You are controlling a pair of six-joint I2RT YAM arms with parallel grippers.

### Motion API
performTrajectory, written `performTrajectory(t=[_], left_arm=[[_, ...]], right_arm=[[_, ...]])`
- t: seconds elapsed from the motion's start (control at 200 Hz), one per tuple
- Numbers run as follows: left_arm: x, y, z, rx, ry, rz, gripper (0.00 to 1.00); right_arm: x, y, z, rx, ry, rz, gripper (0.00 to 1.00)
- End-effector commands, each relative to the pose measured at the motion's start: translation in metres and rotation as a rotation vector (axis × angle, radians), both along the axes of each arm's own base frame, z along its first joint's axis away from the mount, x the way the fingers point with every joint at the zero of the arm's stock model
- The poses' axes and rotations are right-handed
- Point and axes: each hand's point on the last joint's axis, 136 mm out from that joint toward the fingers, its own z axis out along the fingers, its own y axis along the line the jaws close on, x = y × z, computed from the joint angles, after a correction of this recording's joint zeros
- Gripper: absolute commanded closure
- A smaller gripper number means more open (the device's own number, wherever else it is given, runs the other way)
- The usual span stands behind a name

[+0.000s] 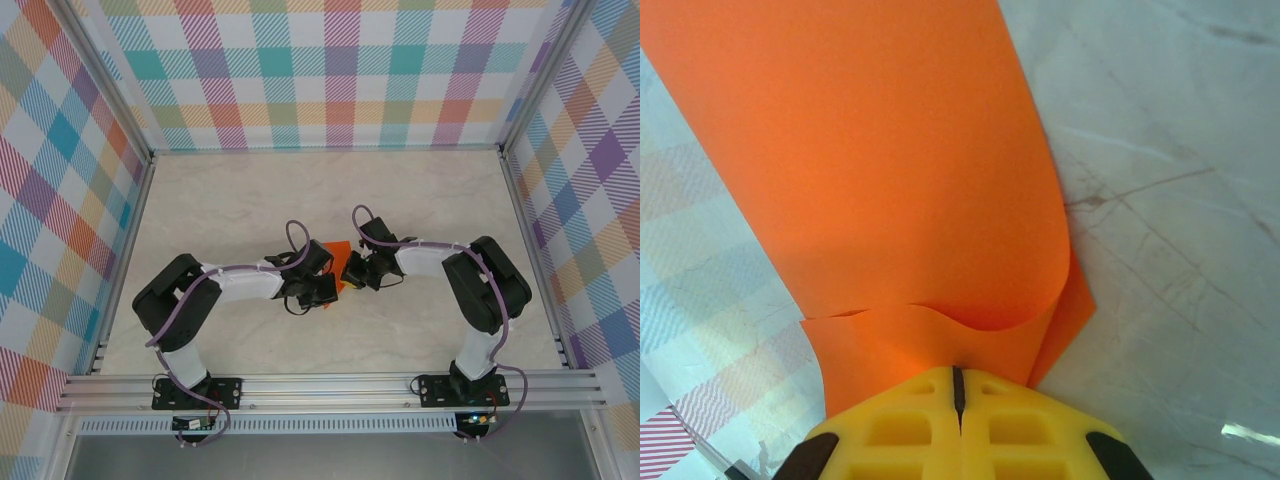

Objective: Fold a paper plane with a square sheet of paper (pick it up from the middle)
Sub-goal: Third fold the triangle at the center of the table.

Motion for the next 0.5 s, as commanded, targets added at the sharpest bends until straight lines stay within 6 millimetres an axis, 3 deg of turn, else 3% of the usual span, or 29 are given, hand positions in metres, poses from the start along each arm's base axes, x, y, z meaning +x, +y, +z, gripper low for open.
performTrajectory(t=[0.0, 0.495], left_arm=[[0.0, 0.003, 0.012, 0.013, -0.024, -0.009, 0.95], [-0.013, 0.024, -0.02, 0.11, 0.038, 0.006, 0.96]], right_arm=[[-0.022, -0.033, -0.039, -0.159, 0.12, -0.033, 0.98], [-0.025, -0.035, -0.044, -0.168, 0.131, -0.031, 0.98]])
